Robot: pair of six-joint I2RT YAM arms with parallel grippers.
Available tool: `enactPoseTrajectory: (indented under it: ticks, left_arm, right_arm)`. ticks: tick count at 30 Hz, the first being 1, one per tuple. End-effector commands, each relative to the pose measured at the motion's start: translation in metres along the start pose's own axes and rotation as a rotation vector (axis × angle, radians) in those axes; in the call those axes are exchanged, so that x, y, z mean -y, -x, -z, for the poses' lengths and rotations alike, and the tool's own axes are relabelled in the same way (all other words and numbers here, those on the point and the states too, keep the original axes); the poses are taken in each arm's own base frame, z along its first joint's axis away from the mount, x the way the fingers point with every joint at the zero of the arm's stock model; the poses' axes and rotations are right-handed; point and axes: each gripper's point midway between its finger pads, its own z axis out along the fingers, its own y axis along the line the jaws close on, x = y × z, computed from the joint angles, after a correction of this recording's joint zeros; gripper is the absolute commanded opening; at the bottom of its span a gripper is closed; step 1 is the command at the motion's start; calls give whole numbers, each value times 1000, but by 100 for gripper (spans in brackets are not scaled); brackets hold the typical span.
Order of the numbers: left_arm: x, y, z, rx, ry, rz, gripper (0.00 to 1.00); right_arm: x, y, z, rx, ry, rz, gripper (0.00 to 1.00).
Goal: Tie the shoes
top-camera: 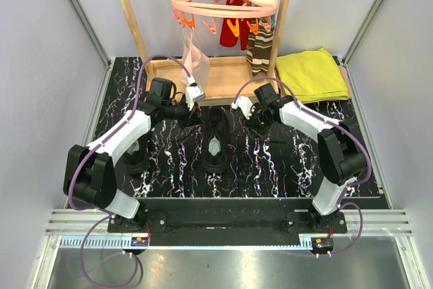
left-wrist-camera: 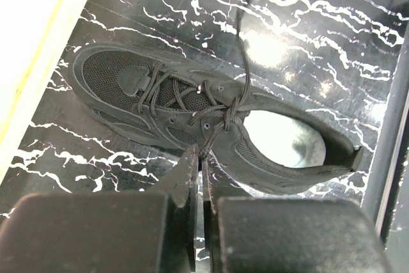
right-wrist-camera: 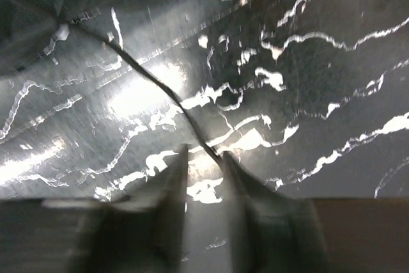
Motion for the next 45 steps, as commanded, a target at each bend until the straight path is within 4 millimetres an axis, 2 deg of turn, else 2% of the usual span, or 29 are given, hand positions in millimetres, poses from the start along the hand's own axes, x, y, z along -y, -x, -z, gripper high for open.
enactPoseTrajectory:
  ticks: [1, 5, 7, 10, 14, 21, 22, 25, 28, 30, 31, 32, 34, 35, 37, 38, 39, 40, 41, 42, 43, 44, 45]
  left_arm:
    - [9, 29, 5, 91, -19, -42, 0]
    - [9, 30, 4, 94, -18, -45, 0]
    - [9, 29, 3, 91, -21, -42, 0]
    - [10, 29, 2, 89, -23, -47, 0]
    - [8, 28, 2, 84, -13, -47, 0]
    - [9, 25, 1, 77, -12, -35, 0]
    - [11, 26, 1, 78, -16, -37, 0]
    - [14, 28, 2, 87, -28, -46, 0]
    - [21, 28, 1, 96, -48, -77, 0]
    - [26, 31, 3, 114, -58, -120, 0]
    - [28, 25, 2, 109, -62, -140, 0]
    - [30, 27, 3, 119, -58, -168, 0]
    - [33, 22, 2, 114, -60, -205, 0]
    - [35, 22, 3, 115, -61, -215, 0]
    - [35, 21, 3, 114, -55, -230, 0]
    - [35, 20, 3, 116, -56, -236, 0]
    - [35, 19, 3, 115, -54, -238, 0]
    - [35, 20, 3, 116, -50, -247, 0]
    - [35, 19, 3, 119, -46, -252, 0]
    - [34, 18, 3, 117, -40, -253, 0]
    - [34, 20, 3, 120, -40, -258, 0]
    - [34, 20, 3, 122, -37, -260, 0]
    - [34, 19, 3, 121, -36, -263, 0]
  right_arm:
    - [6, -19, 19, -57, -36, -11, 42]
    - [15, -38, 30, -94, -64, -16, 55]
    - [16, -48, 27, -119, -63, -9, 59]
    - [24, -57, 17, -157, -68, -6, 59]
    - [34, -56, 8, -160, -71, -11, 59]
    - [36, -73, -8, -211, -59, 32, 55]
    - [37, -77, -11, -224, -62, 30, 52]
    - [38, -79, -11, -231, -69, 28, 2]
    - [39, -52, 4, -142, -93, -9, 0]
    - [39, -13, 24, -14, -100, -56, 0]
    - [41, 2, 31, 31, -101, -77, 0]
    - [42, 32, 44, 117, -95, -116, 0]
    - [43, 61, 55, 199, -75, -182, 0]
    - [51, 87, 70, 266, -86, -183, 0]
    - [47, 113, 75, 330, -26, -239, 0]
    - [50, 136, 88, 389, -14, -237, 0]
    - [50, 145, 84, 404, 17, -254, 0]
    - [41, 158, 84, 429, 68, -284, 0]
    - [41, 180, 93, 475, 80, -266, 0]
    - [40, 187, 83, 472, 102, -274, 0]
    - [30, 198, 81, 482, 140, -268, 0]
    - [28, 214, 86, 513, 149, -243, 0]
    - [26, 218, 75, 503, 165, -243, 0]
